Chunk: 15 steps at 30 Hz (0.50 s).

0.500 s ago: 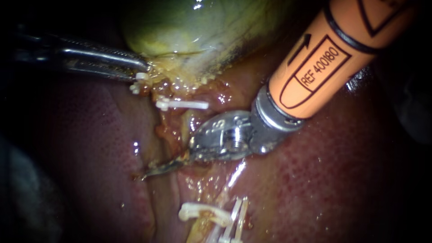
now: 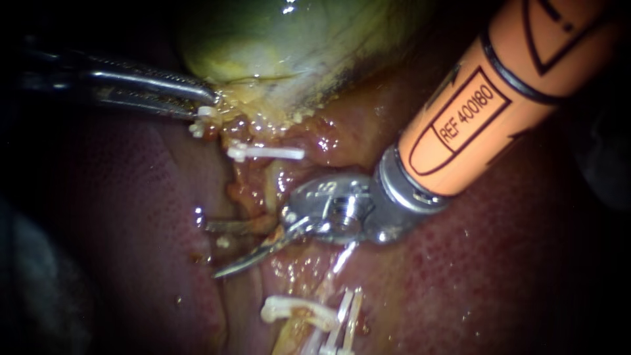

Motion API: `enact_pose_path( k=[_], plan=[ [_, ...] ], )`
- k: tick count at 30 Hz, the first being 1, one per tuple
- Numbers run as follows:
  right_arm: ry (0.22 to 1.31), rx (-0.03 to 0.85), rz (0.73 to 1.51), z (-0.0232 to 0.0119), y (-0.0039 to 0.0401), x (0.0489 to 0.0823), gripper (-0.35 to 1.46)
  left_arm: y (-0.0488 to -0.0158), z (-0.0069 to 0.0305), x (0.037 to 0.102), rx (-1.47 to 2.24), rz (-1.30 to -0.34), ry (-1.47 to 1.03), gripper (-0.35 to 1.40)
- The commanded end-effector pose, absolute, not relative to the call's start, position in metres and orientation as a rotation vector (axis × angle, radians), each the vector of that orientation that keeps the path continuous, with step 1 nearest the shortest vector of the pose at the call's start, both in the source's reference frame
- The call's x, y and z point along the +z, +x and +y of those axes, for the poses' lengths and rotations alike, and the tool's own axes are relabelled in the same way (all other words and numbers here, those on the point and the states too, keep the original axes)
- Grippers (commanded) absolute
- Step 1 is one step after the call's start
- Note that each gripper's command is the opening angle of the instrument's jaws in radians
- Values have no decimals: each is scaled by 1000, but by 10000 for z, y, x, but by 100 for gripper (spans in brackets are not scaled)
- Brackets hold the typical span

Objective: Go back from the cut right tube

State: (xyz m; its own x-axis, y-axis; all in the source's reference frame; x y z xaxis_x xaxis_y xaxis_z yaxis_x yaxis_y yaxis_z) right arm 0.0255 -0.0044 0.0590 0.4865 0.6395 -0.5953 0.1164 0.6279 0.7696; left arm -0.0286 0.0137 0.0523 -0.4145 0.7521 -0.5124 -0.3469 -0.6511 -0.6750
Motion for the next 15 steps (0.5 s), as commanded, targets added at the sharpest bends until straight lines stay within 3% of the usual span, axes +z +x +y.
enact_pose_path(
  k=[1, 5, 15],
  plan=[
    [814, 406, 1040, -44, 249, 587, 141, -285, 137, 522, 2096, -628, -1094, -35],
    [585, 447, 1060, -52, 215, 579, 143, -285, 137, 522, 2096, -629, -1094, -35],
    [320, 338, 1012, -38, 132, 578, 143, -284, 138, 523, 2096, -629, -1094, -35]
  ],
)
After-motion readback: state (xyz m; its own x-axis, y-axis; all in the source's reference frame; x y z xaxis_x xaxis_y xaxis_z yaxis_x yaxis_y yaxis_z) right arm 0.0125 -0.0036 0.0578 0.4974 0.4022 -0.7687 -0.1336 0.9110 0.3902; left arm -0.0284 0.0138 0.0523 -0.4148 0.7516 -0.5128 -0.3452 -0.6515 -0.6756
